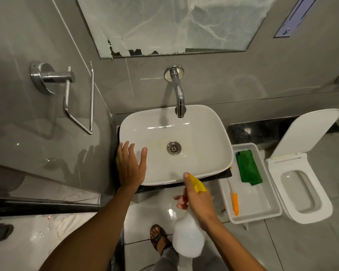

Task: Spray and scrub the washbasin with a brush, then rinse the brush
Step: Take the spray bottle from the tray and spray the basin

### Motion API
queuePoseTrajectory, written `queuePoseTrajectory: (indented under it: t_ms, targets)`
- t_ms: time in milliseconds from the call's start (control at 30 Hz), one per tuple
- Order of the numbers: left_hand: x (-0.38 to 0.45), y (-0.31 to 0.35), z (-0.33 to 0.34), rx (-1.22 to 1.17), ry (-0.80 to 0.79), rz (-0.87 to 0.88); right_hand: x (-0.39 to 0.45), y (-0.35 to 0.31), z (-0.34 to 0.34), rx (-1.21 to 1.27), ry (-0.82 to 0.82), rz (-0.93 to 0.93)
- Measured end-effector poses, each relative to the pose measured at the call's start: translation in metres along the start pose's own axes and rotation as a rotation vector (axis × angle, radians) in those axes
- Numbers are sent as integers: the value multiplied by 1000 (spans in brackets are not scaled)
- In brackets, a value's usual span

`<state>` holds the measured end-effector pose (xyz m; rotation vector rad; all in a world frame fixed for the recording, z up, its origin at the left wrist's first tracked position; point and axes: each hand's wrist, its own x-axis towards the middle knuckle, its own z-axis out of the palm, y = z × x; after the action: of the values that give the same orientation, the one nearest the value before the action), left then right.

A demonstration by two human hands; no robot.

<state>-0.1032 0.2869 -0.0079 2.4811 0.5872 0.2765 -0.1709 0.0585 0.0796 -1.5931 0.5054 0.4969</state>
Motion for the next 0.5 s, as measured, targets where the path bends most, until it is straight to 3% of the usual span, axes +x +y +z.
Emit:
queuePoseTrajectory:
  t_ms: [233,500]
  targets:
    - [0,0,0,-34,9,-10,18,-29,6,31,65,-104]
    - [1,-1,1,-30,22,-6,25,-25,-42,-10,252,-105]
